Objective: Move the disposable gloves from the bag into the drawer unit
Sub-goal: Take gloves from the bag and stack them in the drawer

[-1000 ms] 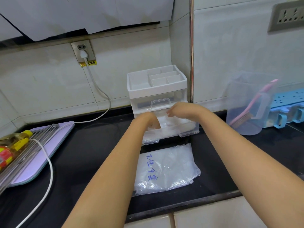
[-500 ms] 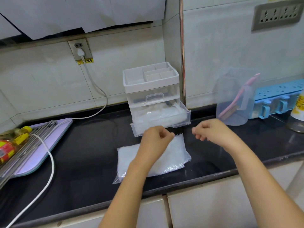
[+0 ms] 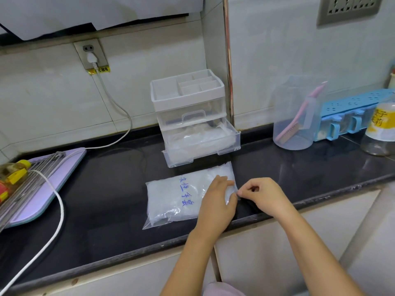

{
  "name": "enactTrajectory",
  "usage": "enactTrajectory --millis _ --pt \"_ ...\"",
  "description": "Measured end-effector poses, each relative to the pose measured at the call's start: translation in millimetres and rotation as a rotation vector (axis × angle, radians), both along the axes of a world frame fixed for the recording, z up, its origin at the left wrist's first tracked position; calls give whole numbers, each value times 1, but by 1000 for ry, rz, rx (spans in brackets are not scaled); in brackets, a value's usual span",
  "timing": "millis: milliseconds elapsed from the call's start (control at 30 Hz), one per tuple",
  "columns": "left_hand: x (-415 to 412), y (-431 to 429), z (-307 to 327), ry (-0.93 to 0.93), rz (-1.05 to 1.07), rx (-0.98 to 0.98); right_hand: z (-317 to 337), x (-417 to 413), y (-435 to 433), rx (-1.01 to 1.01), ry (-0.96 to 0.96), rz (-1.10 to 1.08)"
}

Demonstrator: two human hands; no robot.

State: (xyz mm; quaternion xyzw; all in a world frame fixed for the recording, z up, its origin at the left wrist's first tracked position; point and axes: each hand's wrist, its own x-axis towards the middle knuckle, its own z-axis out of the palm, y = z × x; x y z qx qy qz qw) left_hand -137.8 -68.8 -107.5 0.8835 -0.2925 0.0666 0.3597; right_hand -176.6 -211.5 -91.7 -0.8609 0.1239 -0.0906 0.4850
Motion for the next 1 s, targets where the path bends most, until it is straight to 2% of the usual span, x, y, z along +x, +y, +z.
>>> enactTrajectory --millis 133,300,467,567,700,1000 --pt "3 -1 -6 -22 -3 60 -4 1 0 -30 -4 13" --pt "2 -1 -6 -12 45 40 -1 -3 -3 39 -29 -65" --pt "-1 -1 -5 30 89 -26 -12 2 9 -195 -15 -84" --pt "-3 -1 -4 46 95 -52 -3 3 12 -217 67 -60" --pt "-4 -1 -3 61 100 -64 4 2 12 -145 119 -12" --pt "-4 -1 -1 0 64 -1 5 -7 3 193 -82 -58"
